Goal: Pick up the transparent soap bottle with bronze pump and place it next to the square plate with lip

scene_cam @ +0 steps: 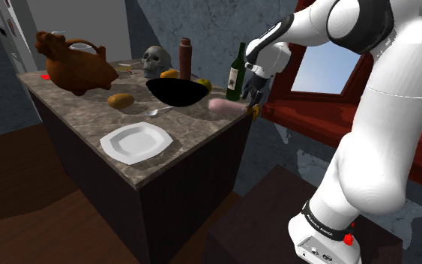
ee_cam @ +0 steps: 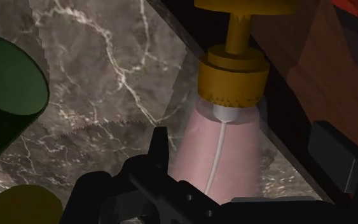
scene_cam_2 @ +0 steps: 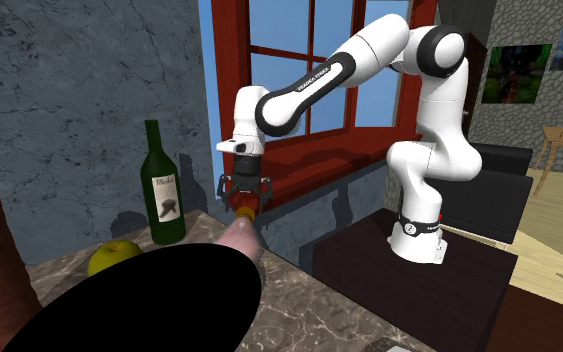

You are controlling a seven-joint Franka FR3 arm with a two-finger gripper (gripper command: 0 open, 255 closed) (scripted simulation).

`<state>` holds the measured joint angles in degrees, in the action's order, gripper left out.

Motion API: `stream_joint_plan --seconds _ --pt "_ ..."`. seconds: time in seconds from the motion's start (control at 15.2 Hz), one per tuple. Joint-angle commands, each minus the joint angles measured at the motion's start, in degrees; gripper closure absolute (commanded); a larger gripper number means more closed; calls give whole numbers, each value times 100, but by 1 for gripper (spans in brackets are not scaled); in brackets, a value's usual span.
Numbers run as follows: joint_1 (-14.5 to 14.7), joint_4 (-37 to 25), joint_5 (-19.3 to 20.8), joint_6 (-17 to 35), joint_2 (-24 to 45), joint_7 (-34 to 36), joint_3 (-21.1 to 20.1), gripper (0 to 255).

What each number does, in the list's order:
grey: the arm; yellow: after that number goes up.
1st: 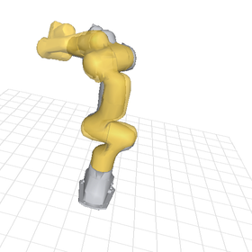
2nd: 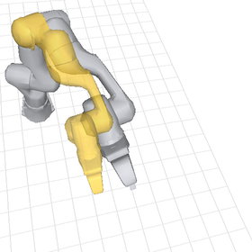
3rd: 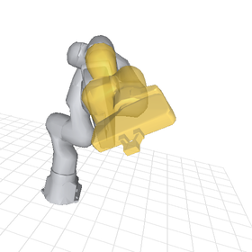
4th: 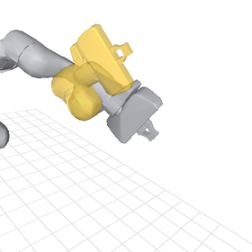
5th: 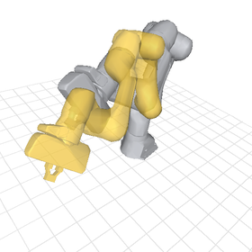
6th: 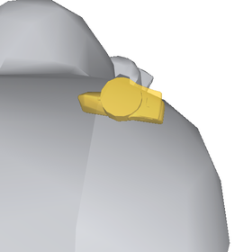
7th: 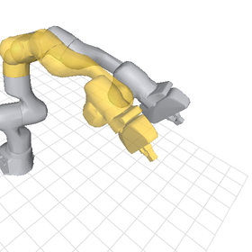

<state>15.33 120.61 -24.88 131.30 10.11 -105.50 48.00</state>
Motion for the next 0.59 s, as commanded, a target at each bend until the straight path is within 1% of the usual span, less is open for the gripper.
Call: stream_joint_plan --seconds 0.0,0.33,0.53 --pt "-85 -55 -253 48 205 -219 -85 0" --pt "-217 -27 -699 289 581 -502 -289 0" --pt "-219 -26 -698 290 580 -502 -290 0"
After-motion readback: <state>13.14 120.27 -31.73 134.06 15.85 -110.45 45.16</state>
